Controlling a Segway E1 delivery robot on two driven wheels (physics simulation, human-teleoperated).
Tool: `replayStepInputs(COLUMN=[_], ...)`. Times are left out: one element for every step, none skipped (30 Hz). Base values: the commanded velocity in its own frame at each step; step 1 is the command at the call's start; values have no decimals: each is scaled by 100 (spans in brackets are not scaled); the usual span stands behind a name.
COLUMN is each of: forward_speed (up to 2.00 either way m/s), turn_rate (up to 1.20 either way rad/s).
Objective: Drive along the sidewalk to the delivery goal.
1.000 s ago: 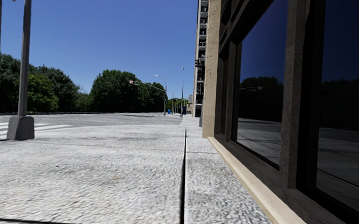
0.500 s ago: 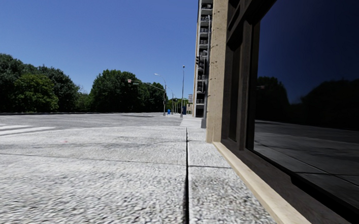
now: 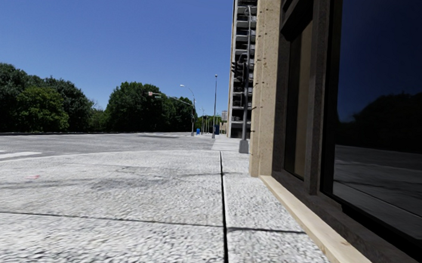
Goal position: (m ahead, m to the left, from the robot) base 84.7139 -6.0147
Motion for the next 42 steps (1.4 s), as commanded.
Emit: replayStepInputs(forward_speed=[200,200,200,200,200,200,200,200,200,200,200,200,200,200,200,200,200,200,200,200,200,200,200,200,200,200,200,200,200,200,200,200,200,200,200,200,200,200,200,200,200,200], turn_rate=[0,0,0,0,0,0,0,0,0,0,0,0,0,0,0,0,0,0,0,0,0,0,0,0,0,0,0,0,0,0,0,0,0,0,0,0,0,0,0,0,0,0])
